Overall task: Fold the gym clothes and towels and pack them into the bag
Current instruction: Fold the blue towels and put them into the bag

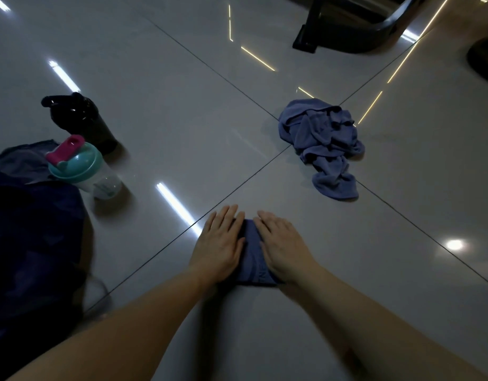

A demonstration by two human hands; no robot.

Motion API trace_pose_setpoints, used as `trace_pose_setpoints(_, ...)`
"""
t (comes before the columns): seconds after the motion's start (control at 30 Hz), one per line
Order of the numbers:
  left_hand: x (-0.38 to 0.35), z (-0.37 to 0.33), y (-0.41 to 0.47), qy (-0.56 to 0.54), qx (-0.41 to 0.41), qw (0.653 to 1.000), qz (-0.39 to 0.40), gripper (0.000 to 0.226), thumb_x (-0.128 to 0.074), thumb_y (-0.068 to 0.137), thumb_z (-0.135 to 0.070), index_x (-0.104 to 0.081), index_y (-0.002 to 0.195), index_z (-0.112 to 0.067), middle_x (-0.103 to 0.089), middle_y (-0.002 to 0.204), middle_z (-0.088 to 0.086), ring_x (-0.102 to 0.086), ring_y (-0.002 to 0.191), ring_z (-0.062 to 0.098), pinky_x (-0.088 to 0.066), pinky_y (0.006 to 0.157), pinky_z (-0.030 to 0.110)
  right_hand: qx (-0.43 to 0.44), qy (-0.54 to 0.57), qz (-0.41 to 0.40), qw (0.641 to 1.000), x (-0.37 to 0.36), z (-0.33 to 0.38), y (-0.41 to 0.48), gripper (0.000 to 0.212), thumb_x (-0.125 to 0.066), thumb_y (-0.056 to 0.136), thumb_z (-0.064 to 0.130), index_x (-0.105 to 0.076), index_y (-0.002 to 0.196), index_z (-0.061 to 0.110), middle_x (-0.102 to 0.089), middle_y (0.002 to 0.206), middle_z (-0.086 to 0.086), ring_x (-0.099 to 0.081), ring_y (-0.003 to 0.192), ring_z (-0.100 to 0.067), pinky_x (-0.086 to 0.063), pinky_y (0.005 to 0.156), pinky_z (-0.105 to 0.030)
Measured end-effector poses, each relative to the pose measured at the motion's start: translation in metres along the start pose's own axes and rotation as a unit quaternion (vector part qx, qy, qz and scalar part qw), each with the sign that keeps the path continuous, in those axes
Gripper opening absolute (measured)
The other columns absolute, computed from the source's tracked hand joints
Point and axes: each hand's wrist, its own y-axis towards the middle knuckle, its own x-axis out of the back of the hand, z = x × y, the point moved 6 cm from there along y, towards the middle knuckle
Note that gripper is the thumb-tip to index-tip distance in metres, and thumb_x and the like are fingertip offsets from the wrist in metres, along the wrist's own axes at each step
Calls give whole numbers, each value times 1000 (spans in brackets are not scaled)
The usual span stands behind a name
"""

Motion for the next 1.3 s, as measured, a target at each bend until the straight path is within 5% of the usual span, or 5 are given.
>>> trace_pose_setpoints(0.13, -23, 7, -11, 29, 8, 995, 91, 69, -13, 104, -52, -10, 162, -16, -10, 169, 6, -4, 157, 23, -4, 127, 43, -58, 0, 96, 994, -24, -11, -15, 75, -8, 99, 51, -14, 161, 10, -12, 168, -8, -14, 155, -26, -15, 125, -43)
trace_pose_setpoints(0.57, -29, 8, -2, 49, 3, 989, 141, 71, -15, 105, -54, 3, 162, -16, 3, 170, 8, 8, 156, 23, 5, 126, 48, -74, -37, 146, 986, -27, -13, -7, 80, -3, 96, 56, -6, 161, 9, -9, 169, -9, -8, 155, -28, -12, 124, -50)
trace_pose_setpoints(0.83, 10, -2, -47, 46, -219, 974, 42, 79, -50, 88, -67, -50, 144, -11, -53, 140, 10, -48, 126, 29, -33, 114, 47, 107, -70, 40, 991, 9, 11, -50, 64, -49, 89, 52, -60, 132, 6, -54, 141, -17, -50, 129, -34, -31, 112, -45)
trace_pose_setpoints(1.03, 7, -5, -68, 46, -186, 980, 51, 55, -67, 76, -32, -57, 126, -13, -62, 113, 6, -59, 96, 28, -53, 83, 39, 77, -100, 99, 987, -8, 16, -76, 73, -76, 75, 44, -57, 137, 10, -58, 140, -8, -56, 124, -29, -49, 101, -42)
trace_pose_setpoints(1.3, 26, -10, -47, 34, -116, 988, 91, 29, -72, 57, -11, -60, 82, -18, -65, 83, 3, -63, 72, 29, -39, 57, 30, 17, -20, 80, 996, 14, 24, -52, 34, -80, 57, 14, -60, 84, 17, -66, 79, -6, -62, 71, -31, -43, 61, -34)
